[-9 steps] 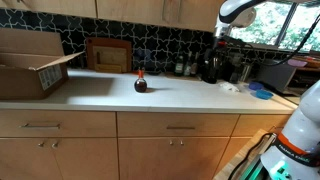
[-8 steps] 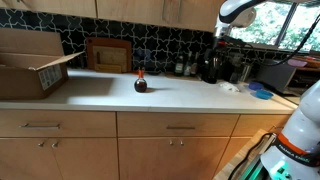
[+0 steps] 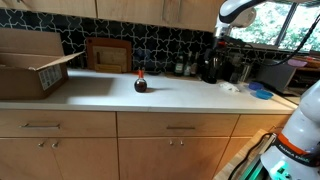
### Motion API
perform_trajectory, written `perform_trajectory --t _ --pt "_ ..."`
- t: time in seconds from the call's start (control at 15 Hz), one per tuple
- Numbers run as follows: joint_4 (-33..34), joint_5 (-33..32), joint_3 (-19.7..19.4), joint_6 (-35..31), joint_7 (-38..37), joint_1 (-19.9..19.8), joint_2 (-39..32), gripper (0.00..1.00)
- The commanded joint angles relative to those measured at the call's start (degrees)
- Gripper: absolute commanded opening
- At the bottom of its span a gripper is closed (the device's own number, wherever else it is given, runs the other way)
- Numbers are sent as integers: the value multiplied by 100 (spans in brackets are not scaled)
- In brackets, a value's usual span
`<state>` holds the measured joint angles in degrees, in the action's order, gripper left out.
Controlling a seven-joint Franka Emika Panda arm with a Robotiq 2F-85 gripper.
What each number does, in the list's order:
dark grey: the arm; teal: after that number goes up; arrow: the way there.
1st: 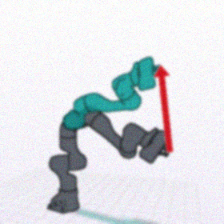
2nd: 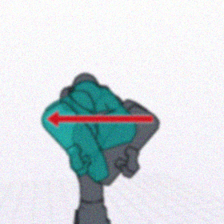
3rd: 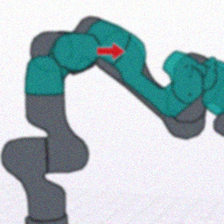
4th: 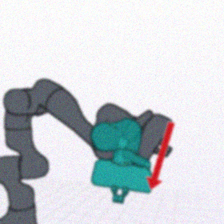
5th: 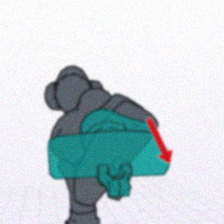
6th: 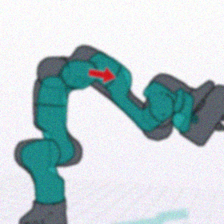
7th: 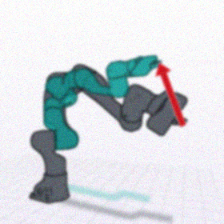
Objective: Move the green bottle forward
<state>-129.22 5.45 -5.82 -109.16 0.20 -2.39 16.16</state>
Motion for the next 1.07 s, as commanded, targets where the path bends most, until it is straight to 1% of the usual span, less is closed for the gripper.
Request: perform_trajectory --t 0.0,0.2,0.47,0.6,0.73,0.87,1.0 --pt "11 14 49 14 14 -55 -4 100" --pt "94 20 65 -61 -20 -48 -95 100" --pt "611 262 225 -727 -147 100 -579 100" --pt "773 192 357 -1424 -383 105 -822 100" --pt "897 -37 470 -2123 -732 79 -1082 100" --pt "925 -384 546 -2849 -1167 43 -1304 100" --pt "946 -704 561 -3373 -1549 49 -1519 100"
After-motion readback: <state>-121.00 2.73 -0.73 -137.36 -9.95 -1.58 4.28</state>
